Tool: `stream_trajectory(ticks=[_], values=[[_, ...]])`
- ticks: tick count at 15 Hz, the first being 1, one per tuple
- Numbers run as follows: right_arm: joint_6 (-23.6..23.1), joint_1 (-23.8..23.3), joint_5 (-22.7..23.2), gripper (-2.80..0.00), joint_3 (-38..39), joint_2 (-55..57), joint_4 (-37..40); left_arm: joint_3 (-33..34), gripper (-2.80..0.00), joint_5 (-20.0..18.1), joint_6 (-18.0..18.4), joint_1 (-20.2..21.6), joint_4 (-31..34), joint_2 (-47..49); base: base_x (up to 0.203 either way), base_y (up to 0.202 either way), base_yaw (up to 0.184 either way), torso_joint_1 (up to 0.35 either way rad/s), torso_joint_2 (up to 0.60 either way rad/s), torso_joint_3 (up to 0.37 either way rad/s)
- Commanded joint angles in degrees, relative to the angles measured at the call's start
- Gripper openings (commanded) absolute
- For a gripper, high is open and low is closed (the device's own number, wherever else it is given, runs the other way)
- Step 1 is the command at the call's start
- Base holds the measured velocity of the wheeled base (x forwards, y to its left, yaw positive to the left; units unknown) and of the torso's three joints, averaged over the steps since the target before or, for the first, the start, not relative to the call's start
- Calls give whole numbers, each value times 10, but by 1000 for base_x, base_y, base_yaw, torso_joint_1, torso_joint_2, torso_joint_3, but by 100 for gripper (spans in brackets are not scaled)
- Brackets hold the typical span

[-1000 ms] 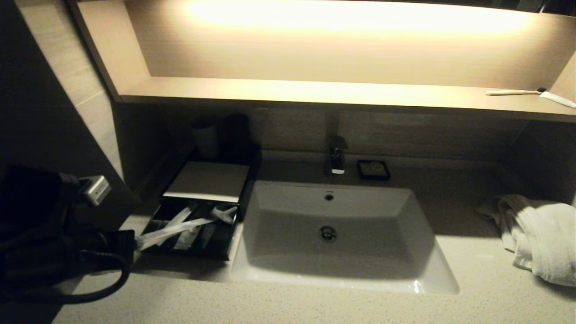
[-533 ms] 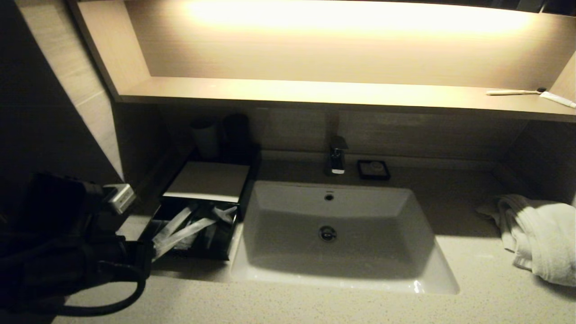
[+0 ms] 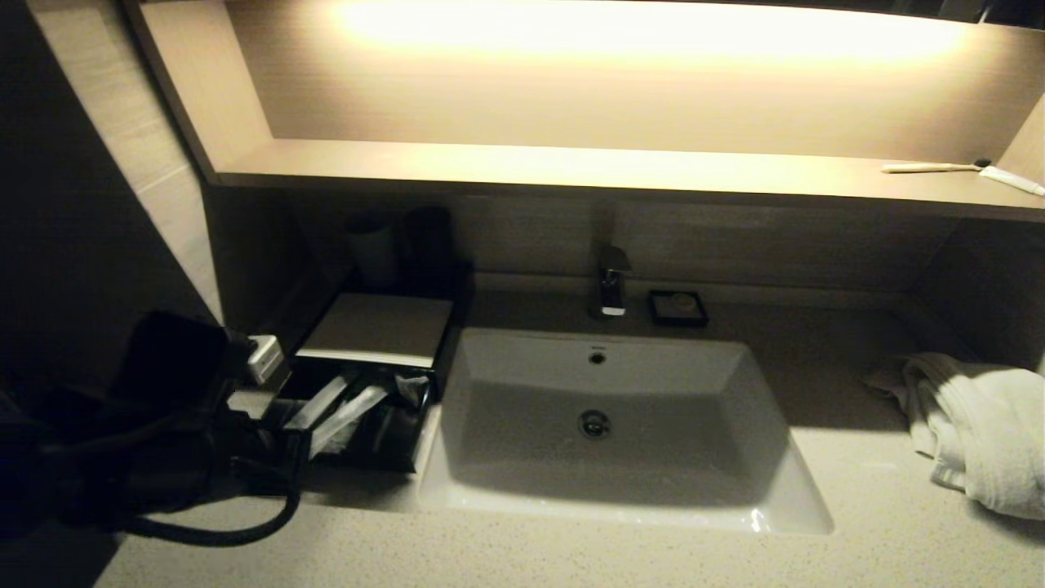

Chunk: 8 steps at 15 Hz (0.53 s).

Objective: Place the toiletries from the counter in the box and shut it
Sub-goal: Place the bathroom toiletry into the drawer

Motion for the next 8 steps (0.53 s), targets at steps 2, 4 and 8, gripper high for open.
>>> stream_trajectory(ticks=[2,4,8], values=[[0,0,0,-280,0,0,0,-6,-280,6,-4,0,-48,54,0,0,0,0,0,0],[0,0,0,-280,0,0,0,-16,-280,9,-5,-1,-57,77,0,0,0,0,0,0],[0,0,0,-280,0,0,0,-51,-280,9,-10,0,-58,115,0,0,0,0,0,0]])
